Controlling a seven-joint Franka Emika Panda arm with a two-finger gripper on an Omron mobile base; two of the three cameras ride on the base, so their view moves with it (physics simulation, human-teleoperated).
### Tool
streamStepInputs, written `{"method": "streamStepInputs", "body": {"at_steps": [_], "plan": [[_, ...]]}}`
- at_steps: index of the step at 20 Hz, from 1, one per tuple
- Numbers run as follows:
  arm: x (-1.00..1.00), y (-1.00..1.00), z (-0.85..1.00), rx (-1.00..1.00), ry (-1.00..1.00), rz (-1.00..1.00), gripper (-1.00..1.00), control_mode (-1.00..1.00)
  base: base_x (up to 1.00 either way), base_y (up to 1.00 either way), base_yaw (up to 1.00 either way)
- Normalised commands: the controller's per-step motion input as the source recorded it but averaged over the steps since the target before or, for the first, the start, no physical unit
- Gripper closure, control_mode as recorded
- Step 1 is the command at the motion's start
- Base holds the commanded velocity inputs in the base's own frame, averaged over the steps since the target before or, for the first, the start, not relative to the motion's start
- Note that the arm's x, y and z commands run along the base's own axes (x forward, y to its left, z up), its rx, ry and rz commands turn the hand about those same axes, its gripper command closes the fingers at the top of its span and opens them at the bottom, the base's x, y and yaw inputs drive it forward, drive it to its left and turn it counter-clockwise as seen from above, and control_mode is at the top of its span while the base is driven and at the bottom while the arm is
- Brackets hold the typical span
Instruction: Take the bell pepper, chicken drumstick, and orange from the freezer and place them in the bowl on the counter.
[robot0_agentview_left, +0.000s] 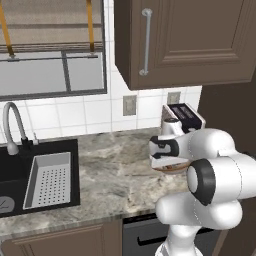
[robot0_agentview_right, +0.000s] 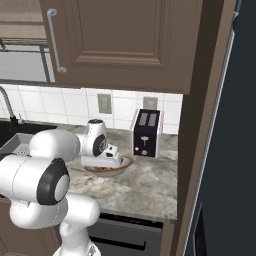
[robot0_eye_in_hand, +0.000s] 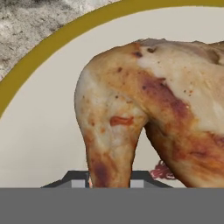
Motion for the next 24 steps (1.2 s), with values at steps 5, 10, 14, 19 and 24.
{"method": "streamStepInputs", "body": {"at_steps": [5,10,14,19,24], "plan": [[-0.05,0.00,-0.02,0.00,0.00,0.00,1.00,-1.00,0.00,0.00,0.00],[-0.05,0.00,0.00,0.00,-0.01,0.00,-1.00,-1.00,0.00,0.00,0.00],[0.00,0.00,0.00,0.00,-0.02,0.00,-1.00,-1.00,0.00,0.00,0.00],[-0.01,0.00,0.00,0.00,-0.03,0.00,-1.00,-1.00,0.00,0.00,0.00],[-0.05,0.00,0.17,0.00,-0.04,-0.01,-1.00,-1.00,0.00,0.00,0.00]]}}
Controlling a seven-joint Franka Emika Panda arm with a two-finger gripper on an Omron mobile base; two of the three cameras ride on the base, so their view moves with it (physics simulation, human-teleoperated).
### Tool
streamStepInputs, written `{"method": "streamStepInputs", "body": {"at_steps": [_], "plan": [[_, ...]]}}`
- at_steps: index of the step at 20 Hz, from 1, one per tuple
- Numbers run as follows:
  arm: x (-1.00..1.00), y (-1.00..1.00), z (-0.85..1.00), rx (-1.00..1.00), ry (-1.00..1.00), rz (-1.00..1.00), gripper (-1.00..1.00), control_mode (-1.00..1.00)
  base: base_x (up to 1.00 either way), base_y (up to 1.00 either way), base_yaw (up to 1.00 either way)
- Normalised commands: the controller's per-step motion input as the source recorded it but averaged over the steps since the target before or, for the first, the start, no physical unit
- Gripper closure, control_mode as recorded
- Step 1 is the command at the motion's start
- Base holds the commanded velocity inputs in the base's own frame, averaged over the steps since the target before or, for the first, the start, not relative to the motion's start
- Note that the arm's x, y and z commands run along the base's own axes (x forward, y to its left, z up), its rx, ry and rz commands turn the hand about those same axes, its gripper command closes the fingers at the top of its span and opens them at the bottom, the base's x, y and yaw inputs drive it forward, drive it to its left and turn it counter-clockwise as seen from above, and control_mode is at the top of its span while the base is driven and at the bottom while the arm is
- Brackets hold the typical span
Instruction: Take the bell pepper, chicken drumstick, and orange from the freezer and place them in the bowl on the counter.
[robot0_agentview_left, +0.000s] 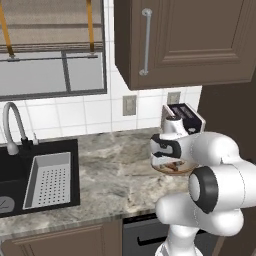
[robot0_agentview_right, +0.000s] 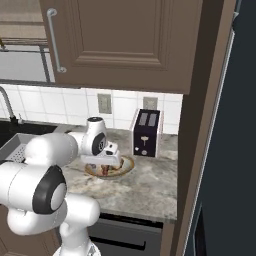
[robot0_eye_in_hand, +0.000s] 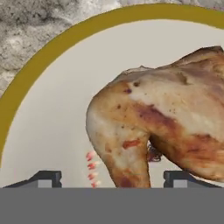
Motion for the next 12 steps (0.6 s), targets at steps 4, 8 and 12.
{"method": "streamStepInputs", "body": {"at_steps": [4,8,12], "plan": [[-0.22,-0.04,0.32,0.00,-0.06,-0.04,-1.00,-1.00,0.00,0.00,0.00],[-0.45,-0.18,0.14,0.00,-0.05,-0.07,-1.00,-1.00,0.00,0.00,0.00],[-0.28,-0.17,0.20,0.00,-0.06,-0.05,-1.00,-1.00,0.00,0.00,0.00]]}}
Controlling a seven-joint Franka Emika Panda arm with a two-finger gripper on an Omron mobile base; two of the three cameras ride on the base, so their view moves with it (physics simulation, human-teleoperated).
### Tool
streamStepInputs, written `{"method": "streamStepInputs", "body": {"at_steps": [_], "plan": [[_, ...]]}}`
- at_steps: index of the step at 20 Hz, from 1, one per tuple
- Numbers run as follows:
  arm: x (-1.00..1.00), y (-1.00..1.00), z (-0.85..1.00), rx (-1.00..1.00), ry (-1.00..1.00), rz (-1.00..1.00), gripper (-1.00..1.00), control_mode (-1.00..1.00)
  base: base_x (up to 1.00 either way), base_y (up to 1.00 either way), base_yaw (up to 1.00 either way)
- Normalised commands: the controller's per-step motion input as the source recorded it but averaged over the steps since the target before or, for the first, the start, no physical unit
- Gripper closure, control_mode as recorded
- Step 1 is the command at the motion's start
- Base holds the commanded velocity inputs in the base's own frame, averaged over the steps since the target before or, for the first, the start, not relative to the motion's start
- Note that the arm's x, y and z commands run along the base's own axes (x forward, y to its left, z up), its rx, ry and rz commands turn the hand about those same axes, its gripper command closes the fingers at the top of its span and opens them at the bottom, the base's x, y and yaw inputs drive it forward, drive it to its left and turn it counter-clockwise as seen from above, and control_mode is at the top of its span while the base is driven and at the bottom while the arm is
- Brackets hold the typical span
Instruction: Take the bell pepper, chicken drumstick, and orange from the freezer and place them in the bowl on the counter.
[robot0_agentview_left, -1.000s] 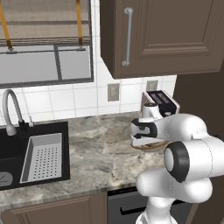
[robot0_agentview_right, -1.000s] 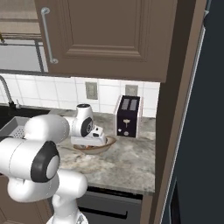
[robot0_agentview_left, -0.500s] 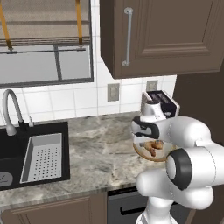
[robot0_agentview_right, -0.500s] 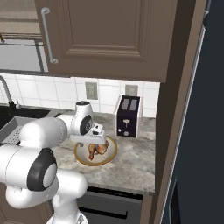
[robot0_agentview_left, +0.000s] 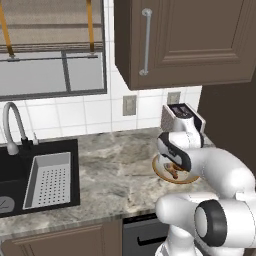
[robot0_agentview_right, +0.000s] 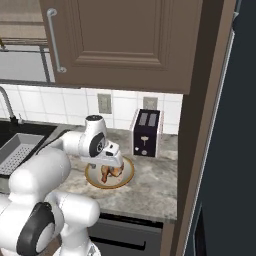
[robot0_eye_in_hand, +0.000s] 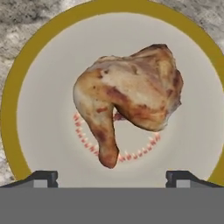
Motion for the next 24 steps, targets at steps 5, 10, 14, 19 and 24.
{"method": "streamStepInputs", "body": {"at_steps": [5,10,14,19,24], "plan": [[-0.30,-0.04,0.39,0.00,-0.13,-0.06,-1.00,-1.00,0.00,0.00,0.00],[-0.28,0.00,0.62,0.00,-0.09,-0.04,-1.00,-1.00,0.00,0.00,0.00],[-0.31,0.00,0.54,0.00,-0.01,-0.01,-1.00,-1.00,0.00,0.00,0.00],[-0.53,0.00,0.31,0.00,-0.10,0.00,-1.00,-1.00,0.00,0.00,0.00],[-0.31,0.00,0.46,0.00,-0.05,0.00,-1.00,-1.00,0.00,0.00,0.00]]}}
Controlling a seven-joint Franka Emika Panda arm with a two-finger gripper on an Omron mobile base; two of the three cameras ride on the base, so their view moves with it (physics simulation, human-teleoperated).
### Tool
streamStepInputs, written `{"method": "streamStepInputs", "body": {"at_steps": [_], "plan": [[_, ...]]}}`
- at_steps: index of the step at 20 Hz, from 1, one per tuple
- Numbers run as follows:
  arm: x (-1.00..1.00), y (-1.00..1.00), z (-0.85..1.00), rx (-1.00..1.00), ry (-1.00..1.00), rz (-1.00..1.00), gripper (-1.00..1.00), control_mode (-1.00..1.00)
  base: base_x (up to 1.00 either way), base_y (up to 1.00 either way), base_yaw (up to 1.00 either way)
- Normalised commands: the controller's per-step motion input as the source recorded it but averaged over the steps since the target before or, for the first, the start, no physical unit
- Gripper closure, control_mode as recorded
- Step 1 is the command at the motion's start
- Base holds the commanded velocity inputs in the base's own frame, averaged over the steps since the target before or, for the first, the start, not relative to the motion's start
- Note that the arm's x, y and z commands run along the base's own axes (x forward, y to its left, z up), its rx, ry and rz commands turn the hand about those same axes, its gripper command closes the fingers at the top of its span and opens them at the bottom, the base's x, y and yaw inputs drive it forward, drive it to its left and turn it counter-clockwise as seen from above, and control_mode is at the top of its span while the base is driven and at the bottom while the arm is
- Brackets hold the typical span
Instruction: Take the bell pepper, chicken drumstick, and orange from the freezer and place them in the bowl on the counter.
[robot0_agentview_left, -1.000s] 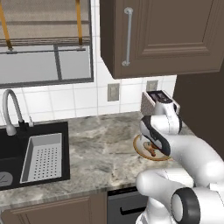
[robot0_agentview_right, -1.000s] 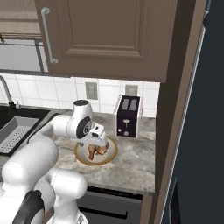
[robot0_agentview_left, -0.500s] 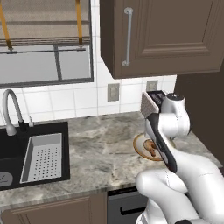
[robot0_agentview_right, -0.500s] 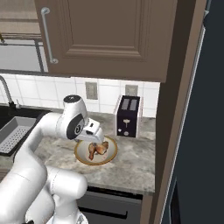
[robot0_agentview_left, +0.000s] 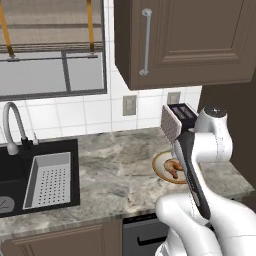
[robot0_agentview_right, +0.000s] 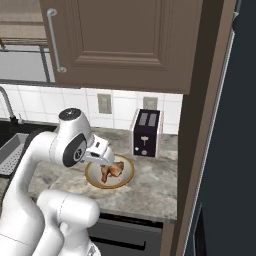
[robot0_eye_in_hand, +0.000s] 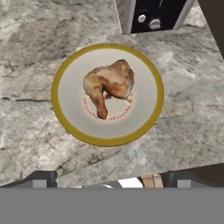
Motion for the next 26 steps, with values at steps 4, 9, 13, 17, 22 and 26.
{"method": "streamStepInputs", "body": {"at_steps": [4,9,13,17,22,26], "plan": [[-0.23,0.01,0.57,0.00,-0.01,0.00,-1.00,-1.00,0.00,0.00,0.00],[-0.25,0.00,0.56,0.00,-0.01,0.03,-1.00,-1.00,0.00,0.00,0.00],[-0.23,0.03,0.53,0.00,0.00,0.03,-1.00,-1.00,0.00,0.00,0.00],[-0.22,0.01,0.50,0.00,0.00,0.04,-1.00,-1.00,0.00,0.00,0.00],[-0.38,0.00,0.47,0.00,-0.01,0.04,-1.00,-1.00,0.00,0.00,0.00],[-0.39,0.07,0.45,0.00,0.00,0.04,-1.00,-1.00,0.00,0.00,0.00]]}}
